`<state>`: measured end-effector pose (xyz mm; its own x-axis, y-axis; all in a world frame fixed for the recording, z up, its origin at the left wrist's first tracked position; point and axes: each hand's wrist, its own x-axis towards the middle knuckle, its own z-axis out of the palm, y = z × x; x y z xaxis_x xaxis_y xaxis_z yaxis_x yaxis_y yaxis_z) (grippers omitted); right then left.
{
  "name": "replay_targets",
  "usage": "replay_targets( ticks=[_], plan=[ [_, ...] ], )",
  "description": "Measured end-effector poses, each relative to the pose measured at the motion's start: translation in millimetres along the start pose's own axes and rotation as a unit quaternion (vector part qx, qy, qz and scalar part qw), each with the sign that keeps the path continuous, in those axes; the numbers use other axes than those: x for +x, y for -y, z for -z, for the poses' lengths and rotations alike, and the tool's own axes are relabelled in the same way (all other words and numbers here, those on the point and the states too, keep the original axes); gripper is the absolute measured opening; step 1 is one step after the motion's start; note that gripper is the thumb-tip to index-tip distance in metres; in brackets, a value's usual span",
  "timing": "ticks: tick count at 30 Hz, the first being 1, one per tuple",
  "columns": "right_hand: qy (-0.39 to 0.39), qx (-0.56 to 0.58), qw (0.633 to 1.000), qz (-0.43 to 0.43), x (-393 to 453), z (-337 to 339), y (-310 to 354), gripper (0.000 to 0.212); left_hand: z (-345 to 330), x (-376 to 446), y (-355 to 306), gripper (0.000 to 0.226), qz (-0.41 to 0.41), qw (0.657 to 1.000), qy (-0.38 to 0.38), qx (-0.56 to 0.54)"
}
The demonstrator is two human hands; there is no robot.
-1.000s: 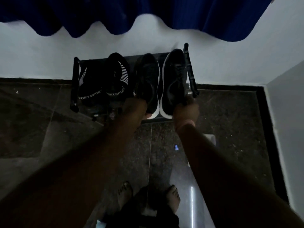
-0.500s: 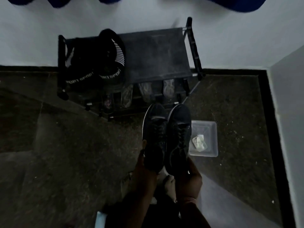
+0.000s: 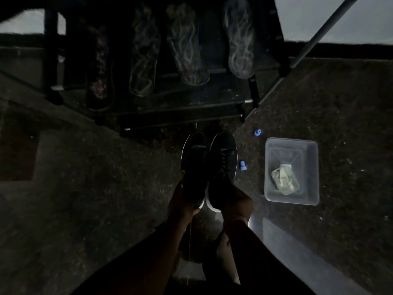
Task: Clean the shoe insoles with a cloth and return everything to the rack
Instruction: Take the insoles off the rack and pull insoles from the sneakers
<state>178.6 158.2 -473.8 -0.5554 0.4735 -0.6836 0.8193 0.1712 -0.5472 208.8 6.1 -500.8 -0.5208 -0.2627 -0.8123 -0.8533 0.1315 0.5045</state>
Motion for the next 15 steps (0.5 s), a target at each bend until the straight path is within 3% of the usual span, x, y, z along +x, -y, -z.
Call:
replay_targets(
  ticks=[2,4,6,8,15],
  plan=[
    [-0.006,0.007,1.000,-0.012,19,-15,-6,0.017,-6,23,6,0.089,-0.006,0.998,-0.004,0.056],
    [-0.008,0.005,1.000,-0.019,32,-26,-10,0.021,-10,35,9,0.104,-0.022,0.990,-0.015,0.142],
    [-0.011,0.013,0.999,-0.031,40,-35,-21,0.025,-16,47,21,0.110,-0.030,0.990,-0.007,0.135],
    [-0.012,0.024,0.999,-0.026,45,-44,-31,0.024,-18,54,33,0.108,-0.016,0.995,-0.001,0.103],
    [-0.017,0.012,0.999,-0.039,39,-53,-34,0.035,-21,51,31,0.084,-0.006,0.968,0.063,0.242]
  ],
)
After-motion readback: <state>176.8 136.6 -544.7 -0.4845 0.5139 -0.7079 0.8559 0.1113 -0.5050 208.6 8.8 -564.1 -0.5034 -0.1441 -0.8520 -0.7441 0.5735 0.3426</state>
